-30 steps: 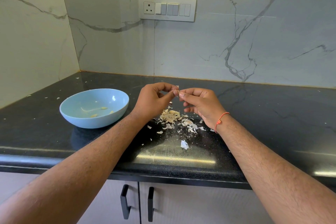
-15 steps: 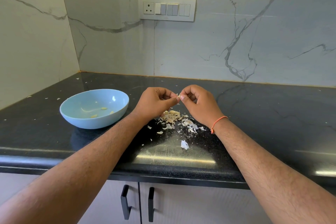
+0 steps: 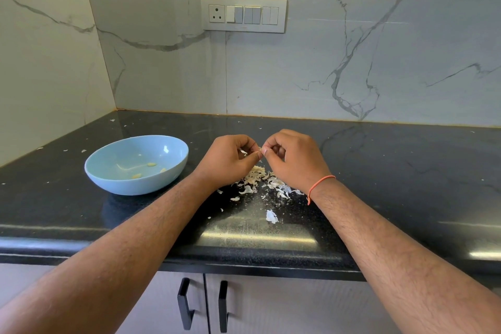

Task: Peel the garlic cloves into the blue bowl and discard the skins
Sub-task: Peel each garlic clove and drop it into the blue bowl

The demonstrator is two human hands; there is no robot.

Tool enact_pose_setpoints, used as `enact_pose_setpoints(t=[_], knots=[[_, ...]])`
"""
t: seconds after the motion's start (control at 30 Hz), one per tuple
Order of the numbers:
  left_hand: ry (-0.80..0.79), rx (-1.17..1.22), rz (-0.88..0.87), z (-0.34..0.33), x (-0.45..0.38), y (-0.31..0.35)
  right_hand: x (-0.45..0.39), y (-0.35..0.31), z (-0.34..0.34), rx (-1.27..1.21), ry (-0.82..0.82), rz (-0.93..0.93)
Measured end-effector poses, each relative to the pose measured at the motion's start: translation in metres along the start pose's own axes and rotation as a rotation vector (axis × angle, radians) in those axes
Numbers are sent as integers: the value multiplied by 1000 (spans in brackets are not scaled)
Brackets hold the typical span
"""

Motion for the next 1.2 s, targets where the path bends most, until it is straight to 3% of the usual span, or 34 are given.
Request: enact_pose_setpoints(t=[0.27,0.43,0.97,1.2], knots=[[73,80,20,1,-1,-5,-5,12,2,-245,49,-227],[117,346,141,1,0,-7,-8,17,0,-437,-5,-342],[157,485,198,4,0,-3,-5,14,-3,-466,-76,-348],[77,353,191,0,-1,-9,-5,12,-6,-437,-102,-326]])
Point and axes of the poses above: each hand's wrist, its own x-axis away from the middle knuckle, its own z-axis out of the back of the hand, y = z × x, the point moved 4 cm from there along -x, towards the middle knuckle, and after that the axes turned 12 degrees about -z, right-handed, at the moved point
